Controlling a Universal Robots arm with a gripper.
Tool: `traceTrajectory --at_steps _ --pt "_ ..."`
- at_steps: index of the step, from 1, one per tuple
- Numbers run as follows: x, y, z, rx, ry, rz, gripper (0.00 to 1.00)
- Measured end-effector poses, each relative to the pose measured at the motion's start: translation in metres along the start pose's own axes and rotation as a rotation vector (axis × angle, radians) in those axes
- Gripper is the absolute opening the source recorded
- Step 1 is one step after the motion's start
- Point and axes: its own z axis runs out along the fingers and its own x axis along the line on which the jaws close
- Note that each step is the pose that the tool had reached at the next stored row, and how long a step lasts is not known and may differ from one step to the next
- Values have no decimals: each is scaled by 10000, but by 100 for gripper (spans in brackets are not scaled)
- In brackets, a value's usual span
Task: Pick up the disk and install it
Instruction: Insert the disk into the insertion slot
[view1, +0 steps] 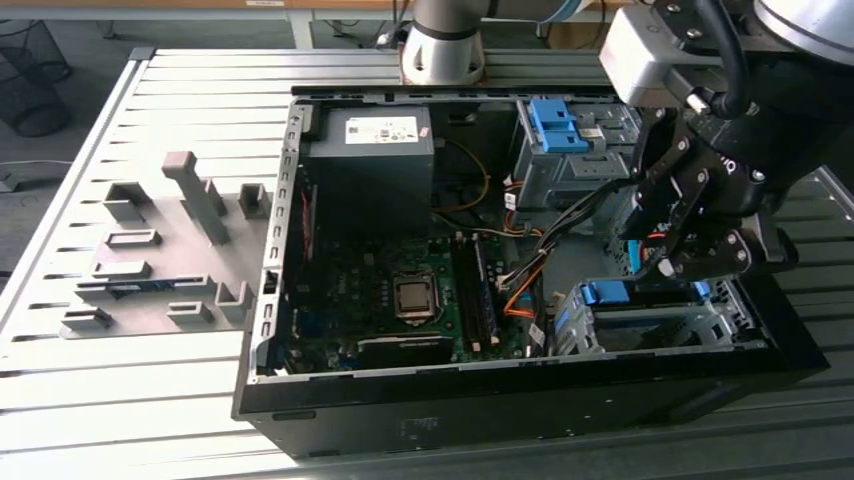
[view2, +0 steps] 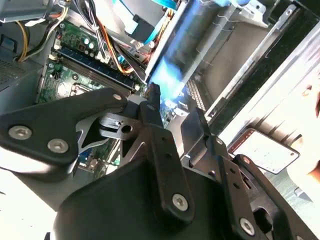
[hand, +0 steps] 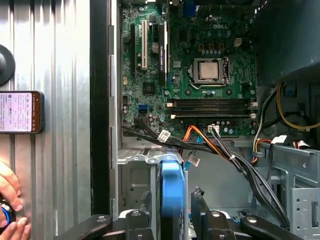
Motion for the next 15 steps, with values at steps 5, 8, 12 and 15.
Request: traceTrajectory --at_steps 5,8,12,15 --pt "1 -2 91 0 -3 0 44" --pt "1 -3 145 -1 -1 1 36" --pt "1 -9 217 0 -2 -3 19" --pt "2 -12 273 0 -3 -3 13"
